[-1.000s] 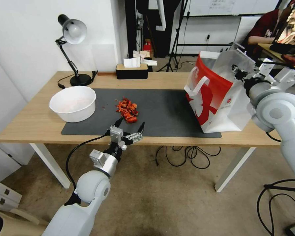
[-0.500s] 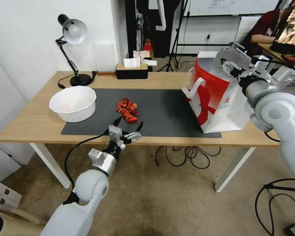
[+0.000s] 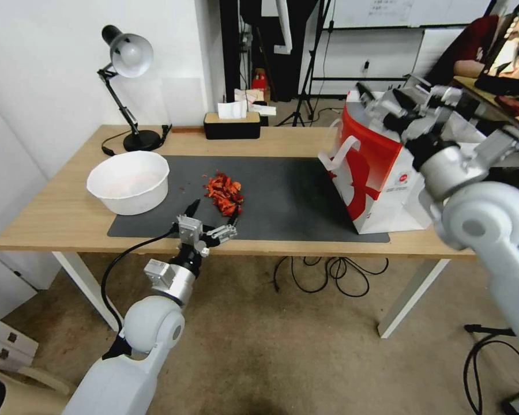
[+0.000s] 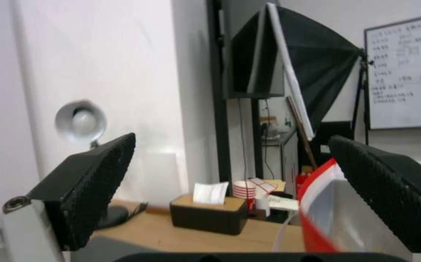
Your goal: Close the disposable takeout box, then place it into the delivery bag.
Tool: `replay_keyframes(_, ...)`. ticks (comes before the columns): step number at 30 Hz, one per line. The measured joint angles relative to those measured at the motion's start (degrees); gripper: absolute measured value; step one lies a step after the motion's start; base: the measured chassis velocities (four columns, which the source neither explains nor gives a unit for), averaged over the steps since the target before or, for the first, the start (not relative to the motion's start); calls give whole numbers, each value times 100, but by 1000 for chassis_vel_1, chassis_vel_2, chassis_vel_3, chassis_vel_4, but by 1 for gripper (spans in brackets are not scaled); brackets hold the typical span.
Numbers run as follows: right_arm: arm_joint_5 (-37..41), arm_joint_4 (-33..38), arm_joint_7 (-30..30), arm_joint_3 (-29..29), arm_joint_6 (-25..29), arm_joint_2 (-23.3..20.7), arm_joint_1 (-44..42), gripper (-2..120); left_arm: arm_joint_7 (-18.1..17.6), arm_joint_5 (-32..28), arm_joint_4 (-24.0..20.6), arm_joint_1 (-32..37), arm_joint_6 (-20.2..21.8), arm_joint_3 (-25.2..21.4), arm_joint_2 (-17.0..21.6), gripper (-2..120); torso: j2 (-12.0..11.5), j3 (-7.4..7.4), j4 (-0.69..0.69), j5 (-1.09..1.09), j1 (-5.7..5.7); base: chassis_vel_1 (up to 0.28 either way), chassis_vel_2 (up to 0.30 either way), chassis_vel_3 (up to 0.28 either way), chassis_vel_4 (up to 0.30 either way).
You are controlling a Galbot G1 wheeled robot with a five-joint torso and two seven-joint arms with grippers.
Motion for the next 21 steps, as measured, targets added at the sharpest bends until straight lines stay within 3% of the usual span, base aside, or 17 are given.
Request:
replay_keyframes(12,-1669,357,-392,420,1178,606,-2379,100,34,77,-94,734,-423,-568,181,100,0,0,0,-1,-1,0,0,0,0)
replay_keyframes(15,-2147,356,-236,424,1463,1083,-3121,100,-44,101,-132,1024,-486,-707,265,100,0,0,0,0,-1,0,0,0,0)
replay_keyframes(21,-2559,224,72,379,1740,1476,-3706,100,-153,106,-159,1252,-689,-808,273,100,-1,-1,0,0,-1,0,0,0,0)
